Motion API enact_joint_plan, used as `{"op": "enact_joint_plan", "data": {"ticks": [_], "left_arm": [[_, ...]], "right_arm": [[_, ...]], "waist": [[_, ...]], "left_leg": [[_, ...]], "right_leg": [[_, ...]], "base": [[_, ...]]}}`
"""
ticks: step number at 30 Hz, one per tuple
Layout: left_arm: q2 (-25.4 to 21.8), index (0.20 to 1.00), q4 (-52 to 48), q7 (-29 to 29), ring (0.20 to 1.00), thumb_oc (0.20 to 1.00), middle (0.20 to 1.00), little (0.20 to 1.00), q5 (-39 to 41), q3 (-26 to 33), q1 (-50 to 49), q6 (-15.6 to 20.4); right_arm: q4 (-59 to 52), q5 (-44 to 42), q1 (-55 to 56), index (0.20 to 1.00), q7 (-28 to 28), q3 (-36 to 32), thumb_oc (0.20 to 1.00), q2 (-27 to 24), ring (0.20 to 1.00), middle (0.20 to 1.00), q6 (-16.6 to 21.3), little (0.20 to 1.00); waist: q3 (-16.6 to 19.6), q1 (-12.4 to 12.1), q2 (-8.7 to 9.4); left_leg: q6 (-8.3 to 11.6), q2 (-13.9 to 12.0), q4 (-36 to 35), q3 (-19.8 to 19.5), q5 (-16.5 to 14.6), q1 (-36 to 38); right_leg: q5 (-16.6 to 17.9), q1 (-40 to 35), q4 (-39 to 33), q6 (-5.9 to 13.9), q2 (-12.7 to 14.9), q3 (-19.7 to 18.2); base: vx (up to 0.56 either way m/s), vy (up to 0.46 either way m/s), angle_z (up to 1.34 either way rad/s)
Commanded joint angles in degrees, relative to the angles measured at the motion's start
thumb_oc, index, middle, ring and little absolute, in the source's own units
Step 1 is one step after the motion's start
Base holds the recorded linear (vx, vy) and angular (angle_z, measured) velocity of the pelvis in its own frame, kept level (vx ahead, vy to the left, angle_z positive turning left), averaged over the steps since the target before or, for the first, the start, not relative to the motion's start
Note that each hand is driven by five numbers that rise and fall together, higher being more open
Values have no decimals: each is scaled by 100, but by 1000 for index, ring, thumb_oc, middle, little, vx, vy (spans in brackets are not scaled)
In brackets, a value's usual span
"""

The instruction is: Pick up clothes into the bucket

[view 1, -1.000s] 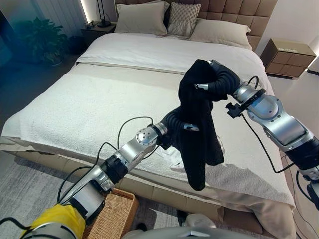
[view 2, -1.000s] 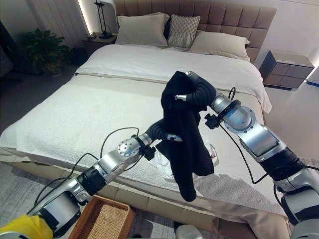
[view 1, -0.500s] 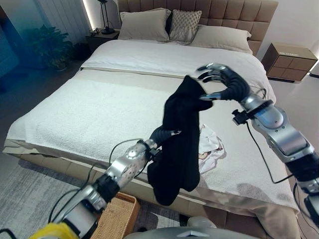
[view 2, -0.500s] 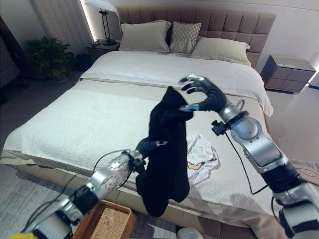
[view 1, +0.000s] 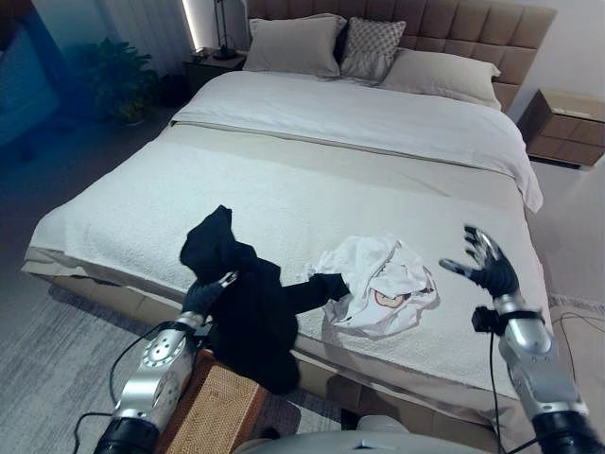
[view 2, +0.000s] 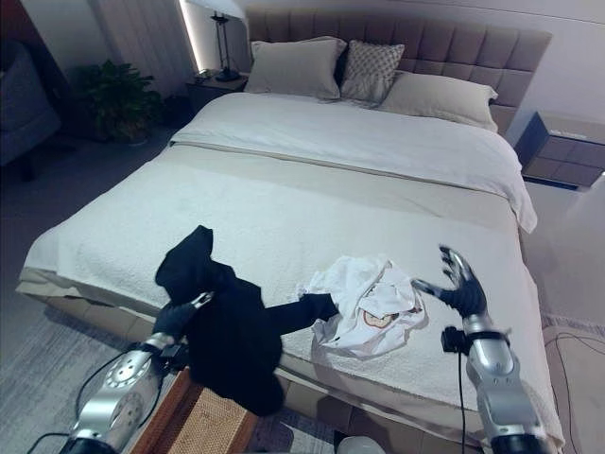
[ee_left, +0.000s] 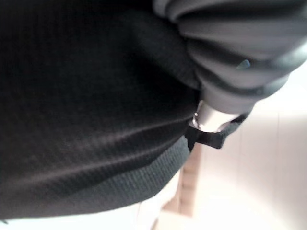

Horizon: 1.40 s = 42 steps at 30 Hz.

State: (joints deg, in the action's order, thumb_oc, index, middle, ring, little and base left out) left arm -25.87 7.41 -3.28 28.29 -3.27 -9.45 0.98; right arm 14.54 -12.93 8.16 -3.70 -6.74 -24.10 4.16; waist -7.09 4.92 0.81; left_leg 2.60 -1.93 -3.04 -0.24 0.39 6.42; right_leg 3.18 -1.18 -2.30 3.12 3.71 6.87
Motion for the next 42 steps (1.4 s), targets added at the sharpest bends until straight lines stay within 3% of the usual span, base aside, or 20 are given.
{"op": "enact_joint_plan", "data": {"ticks": [1,7,8,18,22,26,32,38,39,40,41,42], "left_arm": [[-167,200,-548,165,200,200,200,200,-625,518,-33,598],[-35,200,-378,579,200,200,200,200,-1168,794,-267,699],[-61,200,-199,778,200,200,200,200,-1478,773,-235,704],[-47,200,1110,1845,200,200,200,200,-2342,571,317,644],[-250,200,1619,2320,200,200,200,200,-3037,493,517,493],[-134,200,2322,2619,200,200,200,200,-2867,551,760,474],[-288,200,3102,3028,200,200,200,200,-3210,402,1189,318],[-580,200,3603,3440,200,200,200,200,-3355,229,1740,118],[-609,266,3680,3453,266,266,266,266,-3344,197,1833,81],[-609,435,3681,3453,435,435,435,435,-3344,197,1834,81],[-662,658,3815,3487,658,658,658,658,-3267,157,1967,28],[-666,944,3967,3491,944,944,944,944,-3209,134,2064,1]], "right_arm": [[302,337,-265,1000,-258,-218,1000,-7,1000,1000,160,1000],[1244,488,-511,1000,-649,-201,1000,13,1000,1000,123,1000],[1489,543,-702,1000,-857,-202,1000,-31,1000,1000,154,1000],[1940,643,-1693,1000,-1690,22,1000,-371,1000,1000,225,1000],[2036,595,-1977,1000,-1909,82,1000,-496,1000,1000,255,1000],[2015,538,-2244,1000,-2043,113,1000,-637,1000,1000,253,1000],[1871,494,-2657,1000,-2228,218,1000,-794,1000,1000,360,1000],[1517,425,-3238,1000,-2519,432,1000,-1057,1000,1000,513,1000],[1480,394,-3331,1000,-2561,454,1000,-1118,1000,1000,529,1000],[1480,394,-3332,1000,-2561,454,1000,-1118,1000,1000,529,1000],[1426,325,-3522,1000,-2671,508,1000,-1216,1000,1000,562,1000],[1421,268,-3646,1000,-2716,539,1000,-1242,1000,1000,576,1000]], "waist": [[-2,-81,301],[-280,-190,311],[-454,-231,299],[-1117,-358,219],[-1323,-412,195],[-1528,-441,183],[-1836,-462,234],[-2270,-428,345],[-2270,-416,359],[-2270,-417,359],[-2270,-379,394],[-2270,-360,411]], "left_leg": [[-9,196,763,-241,-434,-556],[9,240,957,-317,-412,-898],[5,275,1105,-358,-402,-1125],[-34,311,1427,-516,-292,-1877],[-36,333,1484,-593,-266,-2049],[-27,339,1550,-674,-237,-2229],[-27,325,1825,-687,-294,-2566],[-22,317,2400,-691,-335,-3361],[-23,318,2490,-682,-344,-3532],[-23,318,2493,-681,-345,-3535],[-20,318,2714,-662,-392,-3847],[-23,312,2824,-648,-415,-3998]], "right_leg": [[-586,-194,487,467,448,32],[-553,45,561,467,465,91],[-542,232,667,468,479,111],[-608,1079,1312,425,560,174],[-659,1266,1494,414,622,253],[-709,1459,1636,404,681,291],[-775,1808,1907,382,709,264],[-820,2564,2375,344,694,174],[-822,2731,2443,340,680,142],[-823,2733,2445,340,680,141],[-838,3016,2568,326,672,111],[-842,3151,2626,318,659,95]], "base": [[-59,4,5],[-75,-3,9],[-133,9,9],[-62,15,9],[-17,7,10],[-20,4,10],[-34,8,8],[-72,16,0],[-32,15,-5],[-38,23,-3],[-38,21,-4],[-49,37,-7]]}}
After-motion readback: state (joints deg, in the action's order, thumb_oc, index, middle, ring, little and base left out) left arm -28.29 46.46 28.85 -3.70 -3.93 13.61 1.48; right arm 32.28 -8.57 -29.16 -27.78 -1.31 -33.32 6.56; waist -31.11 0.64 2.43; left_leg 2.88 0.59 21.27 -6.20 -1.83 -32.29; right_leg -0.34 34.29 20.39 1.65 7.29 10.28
